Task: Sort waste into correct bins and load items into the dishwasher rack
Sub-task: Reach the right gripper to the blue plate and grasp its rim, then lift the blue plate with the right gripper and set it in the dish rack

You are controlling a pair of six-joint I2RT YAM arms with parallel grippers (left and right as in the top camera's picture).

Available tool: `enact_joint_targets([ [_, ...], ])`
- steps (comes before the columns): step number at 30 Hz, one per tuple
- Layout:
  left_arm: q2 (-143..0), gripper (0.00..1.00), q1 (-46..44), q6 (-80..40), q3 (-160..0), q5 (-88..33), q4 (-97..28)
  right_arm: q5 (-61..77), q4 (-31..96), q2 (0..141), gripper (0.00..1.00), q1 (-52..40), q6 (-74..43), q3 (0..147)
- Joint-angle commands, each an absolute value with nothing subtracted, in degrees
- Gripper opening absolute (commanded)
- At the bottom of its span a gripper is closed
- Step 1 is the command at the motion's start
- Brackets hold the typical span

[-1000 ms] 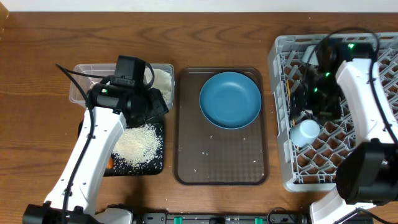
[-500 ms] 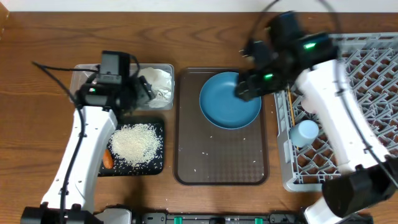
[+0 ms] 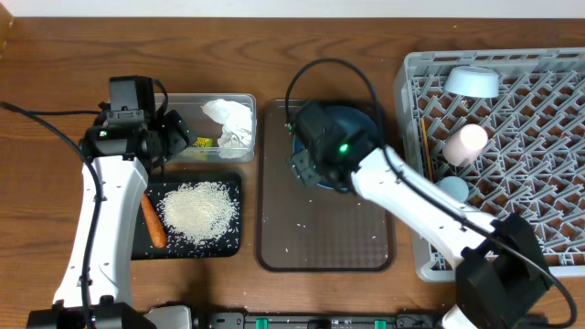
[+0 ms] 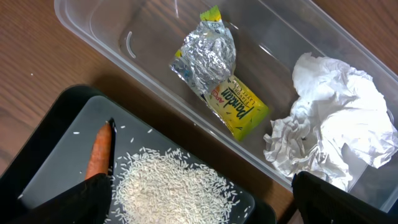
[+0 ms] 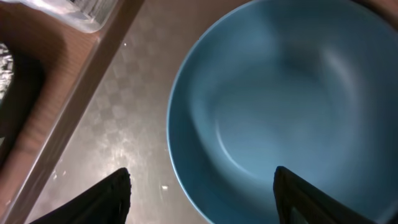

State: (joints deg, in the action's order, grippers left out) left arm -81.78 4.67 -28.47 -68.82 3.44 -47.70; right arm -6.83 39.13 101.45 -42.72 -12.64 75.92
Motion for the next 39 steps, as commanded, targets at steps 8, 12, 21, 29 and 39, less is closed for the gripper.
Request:
enact_joint_targets([
  [8, -82.0, 1.0, 4.8, -28.1, -68.6, 4.6, -47.9, -9.7, 22.9, 101.5, 0.66, -45.1, -15.4, 63.9],
  [12, -82.0, 0.99, 4.8, -28.1, -68.6, 4.6, -47.9, -10.5, 17.0, 102.1, 0.64, -44.9, -15.4, 60.7],
  [21, -82.0, 0.99, 4.8, -28.1, -68.6, 4.6, -47.9, -10.5, 14.1, 105.9, 0.47, -45.1, -15.4, 59.5],
  [29, -82.0, 0.99, 4.8, -28.1, -68.6, 4.6, -47.9, -10.5, 13.0, 108.4, 0.22, -45.0, -15.4, 59.6],
  [39, -82.0, 0.99, 4.8, -28.1, -68.6, 4.6, -47.9, -4.7, 13.0, 101.3, 0.01, -44.9, -15.4, 61.9],
])
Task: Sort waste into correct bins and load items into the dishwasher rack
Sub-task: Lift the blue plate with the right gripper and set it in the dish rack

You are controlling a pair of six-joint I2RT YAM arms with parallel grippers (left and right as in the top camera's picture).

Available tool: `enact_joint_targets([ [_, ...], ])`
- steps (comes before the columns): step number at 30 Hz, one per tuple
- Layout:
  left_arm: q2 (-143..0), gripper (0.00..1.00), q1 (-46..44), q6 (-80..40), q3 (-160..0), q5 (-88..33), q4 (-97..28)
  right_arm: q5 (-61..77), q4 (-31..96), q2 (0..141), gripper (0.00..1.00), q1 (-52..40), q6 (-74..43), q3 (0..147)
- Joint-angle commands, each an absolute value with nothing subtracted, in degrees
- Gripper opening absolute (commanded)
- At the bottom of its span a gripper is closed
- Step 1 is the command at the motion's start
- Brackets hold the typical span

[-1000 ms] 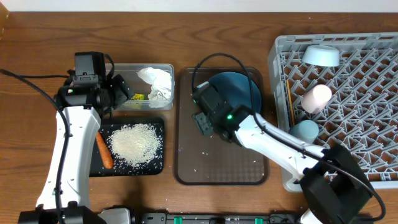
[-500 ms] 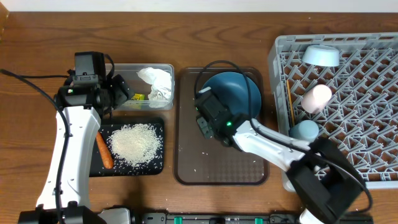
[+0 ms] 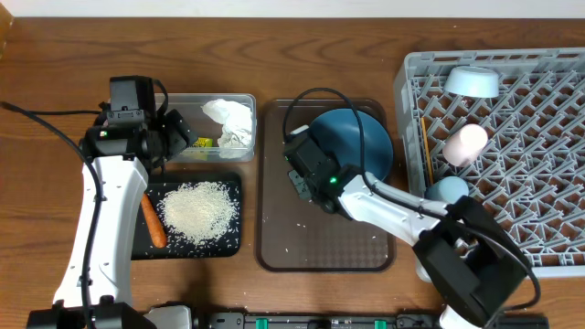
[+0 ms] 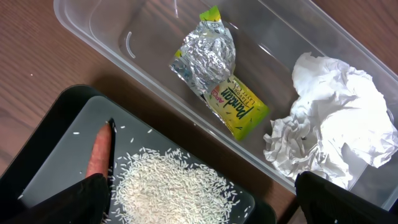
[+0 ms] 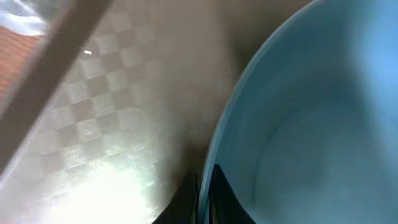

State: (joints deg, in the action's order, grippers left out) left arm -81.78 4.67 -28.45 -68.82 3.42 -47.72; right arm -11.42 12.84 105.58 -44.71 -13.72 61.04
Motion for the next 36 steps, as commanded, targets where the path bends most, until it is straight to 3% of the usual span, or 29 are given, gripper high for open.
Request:
enact_joint_targets([
  [1, -82.0, 0.99, 4.8, -28.1, -68.6, 4.6, -47.9, -2.2, 13.0, 99.0, 0.01, -44.7, -15.4, 62.0],
  [10, -82.0, 0.99, 4.8, -28.1, -68.6, 4.6, -47.9, 16.7, 18.9, 75.7, 0.01, -35.4, -18.7, 62.0],
  [18, -82.0, 0.99, 4.8, -28.1, -68.6, 4.6, -47.9, 45.3, 26.2, 60.8, 0.01, -6.2, -18.6, 61.9],
  [27, -82.0, 0.99, 4.8, -28.1, -68.6, 4.6, -47.9, 81.6, 24.2, 65.5, 0.01, 29.7, -16.6, 61.9],
  [32, -82.0, 0.99, 4.8, -28.1, -68.6, 4.6, -47.9, 89.4, 18.9, 73.4, 0.01, 40.4, -17.7, 61.9],
  [36, -82.0, 0.98, 4.8, -28.1, -68.6, 4.6, -47.9, 89.3, 18.5, 81.0, 0.01, 42.3, -14.5, 61.9],
])
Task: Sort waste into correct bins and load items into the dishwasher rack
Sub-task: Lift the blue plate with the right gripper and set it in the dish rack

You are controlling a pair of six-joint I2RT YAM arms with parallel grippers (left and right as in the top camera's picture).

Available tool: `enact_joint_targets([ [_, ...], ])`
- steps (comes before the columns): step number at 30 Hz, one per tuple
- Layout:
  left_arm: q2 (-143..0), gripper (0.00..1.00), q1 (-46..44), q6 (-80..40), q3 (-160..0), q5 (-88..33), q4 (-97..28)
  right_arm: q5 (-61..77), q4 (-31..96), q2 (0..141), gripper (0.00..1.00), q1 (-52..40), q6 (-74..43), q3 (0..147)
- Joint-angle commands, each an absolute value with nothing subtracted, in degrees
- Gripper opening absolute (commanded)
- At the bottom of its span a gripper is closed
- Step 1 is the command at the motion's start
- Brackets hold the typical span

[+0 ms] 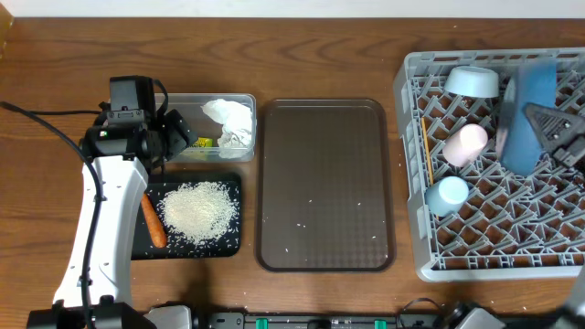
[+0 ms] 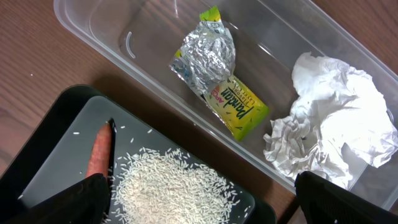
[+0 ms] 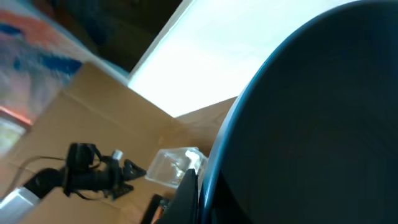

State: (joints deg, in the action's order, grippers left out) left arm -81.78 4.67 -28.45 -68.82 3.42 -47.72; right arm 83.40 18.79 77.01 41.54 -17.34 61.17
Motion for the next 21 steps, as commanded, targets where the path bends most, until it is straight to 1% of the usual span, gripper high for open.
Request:
enact_joint_targets([
  [1, -82.0, 0.98, 4.8, -28.1, -68.6, 4.6, -47.9, 89.3, 18.3, 83.0, 0.01, 42.2, -14.0, 61.9],
  [6, -82.0, 0.98, 4.8, -28.1, -68.6, 4.6, -47.9, 89.3, 13.5, 93.2, 0.01, 42.1, -13.5, 61.9],
  [9, -82.0, 0.98, 4.8, -28.1, -68.6, 4.6, -47.9, 89.3, 12.6, 96.3, 0.01, 42.4, -13.5, 61.9],
  [13, -82.0, 0.98, 4.8, -28.1, -68.6, 4.6, -47.9, 89.3, 12.5, 97.4, 0.01, 44.4, -14.2, 61.9],
  [17, -82.0, 0.98, 4.8, -28.1, -68.6, 4.6, -47.9, 88.9, 10.0, 97.4, 0.01, 48.4, -20.4, 61.9],
  [21, -82.0, 0.98, 4.8, -28.1, -68.6, 4.6, -47.9, 88.9, 10.5, 97.4, 0.01, 52.2, -21.2, 61.9],
])
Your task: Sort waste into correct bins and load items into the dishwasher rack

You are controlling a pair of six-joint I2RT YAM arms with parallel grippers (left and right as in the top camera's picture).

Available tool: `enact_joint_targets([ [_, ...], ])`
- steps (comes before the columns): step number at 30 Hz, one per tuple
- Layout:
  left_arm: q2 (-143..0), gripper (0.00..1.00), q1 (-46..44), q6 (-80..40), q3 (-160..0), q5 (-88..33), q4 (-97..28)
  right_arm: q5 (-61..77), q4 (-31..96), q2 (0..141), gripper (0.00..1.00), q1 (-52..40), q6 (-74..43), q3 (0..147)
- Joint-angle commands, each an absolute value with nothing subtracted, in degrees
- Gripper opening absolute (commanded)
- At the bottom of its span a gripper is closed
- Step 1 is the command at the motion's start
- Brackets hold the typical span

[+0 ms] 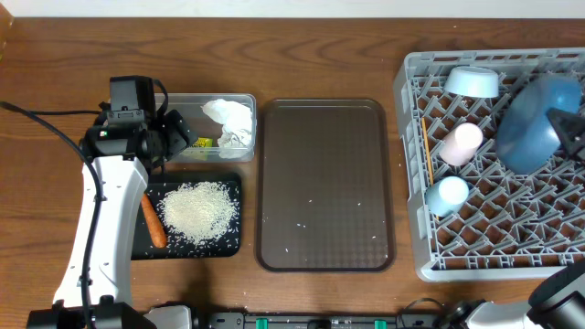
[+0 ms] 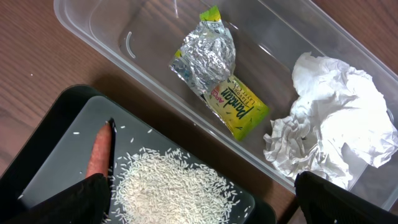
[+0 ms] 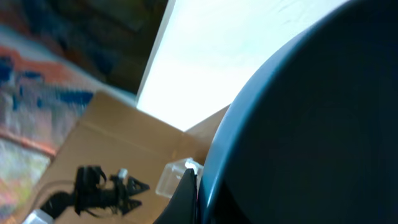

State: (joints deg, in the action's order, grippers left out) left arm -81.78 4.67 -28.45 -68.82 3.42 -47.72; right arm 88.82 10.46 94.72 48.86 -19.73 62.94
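A dark blue bowl (image 1: 535, 123) hangs tilted over the grey dishwasher rack (image 1: 548, 247), between the rack's middle and its right side. My right gripper (image 1: 569, 130) is shut on the bowl's rim at the frame's right edge. In the right wrist view the bowl (image 3: 311, 124) fills the right half, with the right gripper (image 3: 198, 186) pinching its rim. My left gripper (image 1: 178, 137) stands open over the near edge of the clear bin (image 1: 183, 102); in its wrist view the left gripper (image 2: 199, 202) holds nothing.
The rack holds a light blue bowl (image 1: 473, 82), a pink cup (image 1: 459, 143), a light blue cup (image 1: 448, 194) and a thin stick (image 1: 426, 151). A brown tray (image 1: 324, 183) has stray rice. The black tray (image 1: 228, 242) holds rice (image 2: 168, 183) and a carrot (image 1: 153, 221). Wrapper (image 2: 227, 99) and paper (image 2: 329, 124) lie in the bin.
The blue bowl, seen edge-on over the rack before, now sits a little further right and tilted so that more of its round surface shows. The left arm has not moved.
My right gripper was open above the blue bowl on the brown tray. Then it was shut on the bowl's rim, still on the tray. Then the bowl was held on edge over the rack and the tray was bare; now it hangs tilted there.
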Motion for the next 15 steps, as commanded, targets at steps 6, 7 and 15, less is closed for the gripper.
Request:
enact_joint_targets([
  [6, -82.0, 0.98, 4.8, -28.1, -68.6, 4.6, -47.9, 88.1, 11.5, 97.4, 0.41, 57.8, -29.2, 61.9],
  [7, -82.0, 0.98, 4.8, -28.1, -68.6, 4.6, -47.9, 87.7, 11.5, 97.4, 0.55, 58.7, -31.6, 61.9],
  [15, -82.0, 0.98, 4.8, -28.1, -68.6, 4.6, -47.9, 84.0, 11.1, 97.4, 0.99, 66.0, -37.9, 61.9],
])
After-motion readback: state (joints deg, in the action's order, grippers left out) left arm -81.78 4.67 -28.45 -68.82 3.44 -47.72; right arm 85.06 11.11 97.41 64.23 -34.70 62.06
